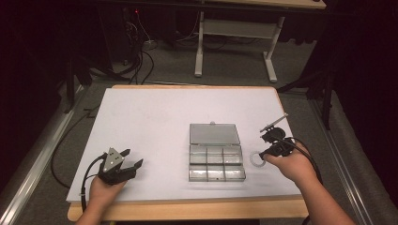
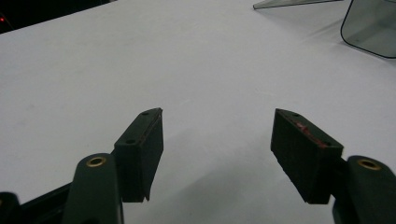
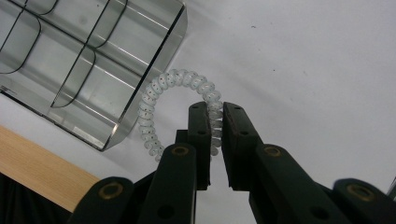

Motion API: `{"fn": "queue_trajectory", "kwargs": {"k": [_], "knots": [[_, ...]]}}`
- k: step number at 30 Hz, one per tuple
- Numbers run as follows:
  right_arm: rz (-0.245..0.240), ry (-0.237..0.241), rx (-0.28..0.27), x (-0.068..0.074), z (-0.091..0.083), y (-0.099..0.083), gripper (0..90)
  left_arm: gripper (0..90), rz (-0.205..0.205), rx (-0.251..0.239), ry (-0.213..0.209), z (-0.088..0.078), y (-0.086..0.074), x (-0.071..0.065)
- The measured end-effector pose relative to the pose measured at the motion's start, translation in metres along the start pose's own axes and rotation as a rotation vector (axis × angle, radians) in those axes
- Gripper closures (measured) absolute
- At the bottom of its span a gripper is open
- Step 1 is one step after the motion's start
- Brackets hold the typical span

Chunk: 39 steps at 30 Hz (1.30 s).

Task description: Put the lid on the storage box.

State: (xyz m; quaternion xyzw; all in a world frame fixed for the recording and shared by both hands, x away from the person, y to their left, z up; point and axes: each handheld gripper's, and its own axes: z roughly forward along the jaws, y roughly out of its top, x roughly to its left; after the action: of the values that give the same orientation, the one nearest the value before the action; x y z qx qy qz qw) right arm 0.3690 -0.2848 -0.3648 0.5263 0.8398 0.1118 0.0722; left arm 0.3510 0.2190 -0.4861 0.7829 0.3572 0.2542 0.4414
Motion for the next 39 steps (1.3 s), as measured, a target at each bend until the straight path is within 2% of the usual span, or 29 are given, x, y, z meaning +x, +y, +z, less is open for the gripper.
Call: {"fn": "queue_trajectory", "kwargs": {"k": [5,7,10,18,23,24,32,34,35,37,39], "knots": [[0.002,0.014,-0.022,0.005,-0.002,0.003,82.9,34.5,-0.009,0.001,0.003,0.0,0.0,0.001],[-0.02,0.016,-0.022,0.011,-0.002,0.006,83.0,34.5,-0.004,0.0,0.004,0.0,0.0,0.0],[-0.027,0.018,-0.027,0.015,-0.002,0.01,82.9,34.5,-0.004,0.001,0.003,0.0,0.0,0.0],[-0.047,0.036,-0.025,0.028,0.004,0.016,82.9,34.6,-0.005,-0.004,0.003,0.0,0.0,0.0],[-0.078,0.051,-0.025,0.036,0.007,0.02,82.9,34.7,0.0,-0.002,0.007,0.0,0.0,-0.001],[-0.065,0.052,-0.018,0.039,0.007,0.021,82.9,34.6,-0.001,-0.001,0.006,0.0,0.0,0.0],[-0.112,0.061,-0.016,0.052,0.01,0.028,82.9,33.0,-0.013,-0.012,0.011,-0.001,0.0,0.001],[-0.098,0.067,-0.014,0.057,0.01,0.03,83.0,32.9,-0.013,-0.016,0.011,-0.001,-0.001,0.001],[-0.12,0.068,-0.023,0.057,0.011,0.031,82.9,32.9,-0.016,-0.015,0.009,-0.001,-0.001,0.001],[-0.115,0.072,-0.02,0.062,0.012,0.034,82.9,32.7,-0.019,-0.013,0.005,-0.001,0.0,0.001],[-0.131,0.072,-0.022,0.064,0.014,0.036,82.9,32.5,-0.014,-0.014,0.002,-0.001,-0.001,0.001]]}}
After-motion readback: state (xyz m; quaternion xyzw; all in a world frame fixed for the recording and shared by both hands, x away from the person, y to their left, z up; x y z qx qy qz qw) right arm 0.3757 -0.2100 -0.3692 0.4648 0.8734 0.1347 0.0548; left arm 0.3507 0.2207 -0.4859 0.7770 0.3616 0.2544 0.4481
